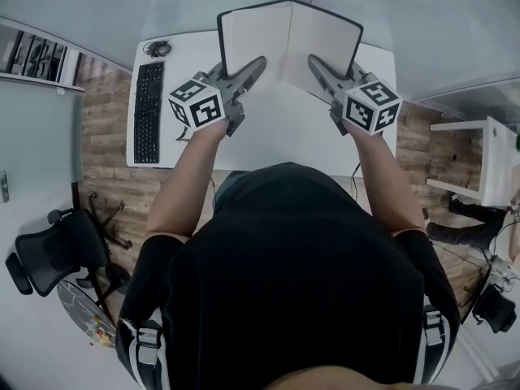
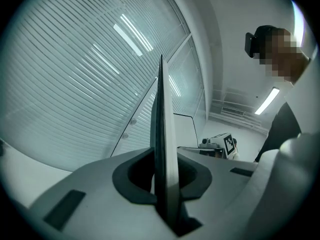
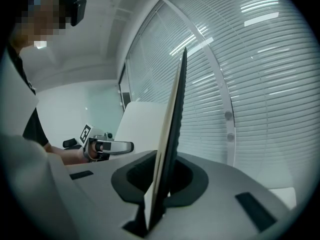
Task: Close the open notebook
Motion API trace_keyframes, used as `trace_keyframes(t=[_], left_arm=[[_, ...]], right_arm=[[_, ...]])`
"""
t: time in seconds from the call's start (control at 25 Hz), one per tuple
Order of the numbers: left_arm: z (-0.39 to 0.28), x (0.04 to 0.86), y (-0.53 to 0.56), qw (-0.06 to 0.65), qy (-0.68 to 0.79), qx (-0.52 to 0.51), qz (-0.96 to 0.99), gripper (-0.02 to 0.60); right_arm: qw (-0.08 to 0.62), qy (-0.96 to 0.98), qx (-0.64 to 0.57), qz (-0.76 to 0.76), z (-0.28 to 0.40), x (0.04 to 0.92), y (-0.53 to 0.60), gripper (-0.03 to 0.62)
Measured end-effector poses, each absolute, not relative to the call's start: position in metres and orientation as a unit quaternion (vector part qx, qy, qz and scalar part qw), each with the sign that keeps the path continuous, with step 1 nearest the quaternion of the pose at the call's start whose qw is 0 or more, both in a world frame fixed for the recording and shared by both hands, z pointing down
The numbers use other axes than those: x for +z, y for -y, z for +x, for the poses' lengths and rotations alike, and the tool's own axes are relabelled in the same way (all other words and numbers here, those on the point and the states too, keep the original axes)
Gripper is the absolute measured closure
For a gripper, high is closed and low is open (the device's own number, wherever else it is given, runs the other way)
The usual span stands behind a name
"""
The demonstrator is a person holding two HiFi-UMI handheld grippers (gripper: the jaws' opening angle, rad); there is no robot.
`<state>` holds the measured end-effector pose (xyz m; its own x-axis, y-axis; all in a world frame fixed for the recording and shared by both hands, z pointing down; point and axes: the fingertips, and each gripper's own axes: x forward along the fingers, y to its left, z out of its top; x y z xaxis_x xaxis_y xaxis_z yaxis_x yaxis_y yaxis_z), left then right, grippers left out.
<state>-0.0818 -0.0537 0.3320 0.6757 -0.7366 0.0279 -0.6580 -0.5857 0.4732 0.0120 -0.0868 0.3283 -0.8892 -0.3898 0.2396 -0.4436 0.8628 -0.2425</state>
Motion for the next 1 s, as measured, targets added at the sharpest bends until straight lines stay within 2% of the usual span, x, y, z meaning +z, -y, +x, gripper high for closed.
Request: trace_keyframes(t=[1.0], left_arm=[[-0.101,0.446,0.101,0.347,0.36,-0.044,0.865,0.522]], right_arm=[[0.138,0.931,0.245,0.234,-0.006,0.445,0.127,0.536]])
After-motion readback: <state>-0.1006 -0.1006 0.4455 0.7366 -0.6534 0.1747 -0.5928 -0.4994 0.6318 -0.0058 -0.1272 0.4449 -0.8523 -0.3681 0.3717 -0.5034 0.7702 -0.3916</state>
